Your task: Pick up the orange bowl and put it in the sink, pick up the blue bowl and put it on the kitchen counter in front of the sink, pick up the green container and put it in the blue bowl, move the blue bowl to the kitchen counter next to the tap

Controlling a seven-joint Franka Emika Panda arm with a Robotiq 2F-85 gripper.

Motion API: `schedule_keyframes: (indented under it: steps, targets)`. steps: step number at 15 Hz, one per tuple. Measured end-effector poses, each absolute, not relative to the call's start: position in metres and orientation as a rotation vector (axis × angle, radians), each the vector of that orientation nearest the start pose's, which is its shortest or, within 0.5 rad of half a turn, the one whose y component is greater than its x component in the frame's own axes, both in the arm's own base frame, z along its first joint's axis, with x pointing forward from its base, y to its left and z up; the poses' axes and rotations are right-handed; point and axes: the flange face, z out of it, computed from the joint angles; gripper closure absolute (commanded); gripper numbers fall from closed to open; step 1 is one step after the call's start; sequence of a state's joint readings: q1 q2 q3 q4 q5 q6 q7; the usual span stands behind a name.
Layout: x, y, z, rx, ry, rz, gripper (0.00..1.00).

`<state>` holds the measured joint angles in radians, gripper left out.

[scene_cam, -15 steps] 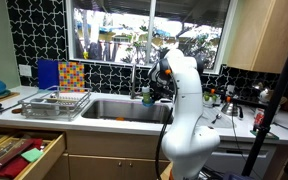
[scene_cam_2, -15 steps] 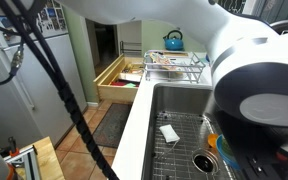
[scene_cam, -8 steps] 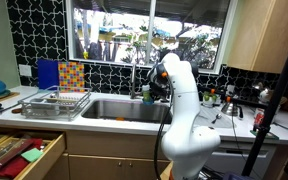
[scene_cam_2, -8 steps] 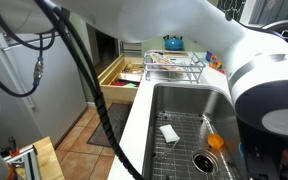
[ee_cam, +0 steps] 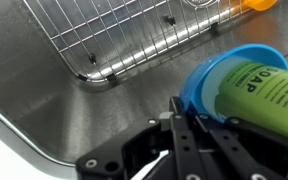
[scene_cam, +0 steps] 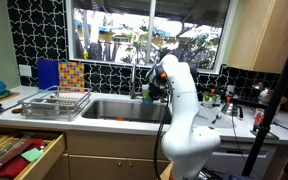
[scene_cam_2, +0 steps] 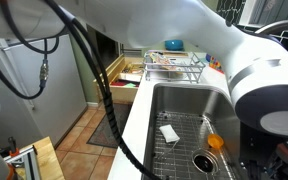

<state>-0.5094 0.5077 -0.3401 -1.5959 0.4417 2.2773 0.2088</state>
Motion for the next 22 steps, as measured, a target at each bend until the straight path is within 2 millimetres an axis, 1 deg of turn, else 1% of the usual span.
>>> schedule_keyframes:
  steps: [7,11,16,22]
  targets:
    - [0.510,-0.505,0.367,-2.134,2.066,-0.445,0.99]
    - [0.518,-0.512,0.362,-1.976,2.208,-0.464,0.99]
    - [0.529,-0.513,0.350,-1.837,2.317,-0.409,0.99]
    - [0.539,-0.511,0.356,-1.740,2.376,-0.283,0.99]
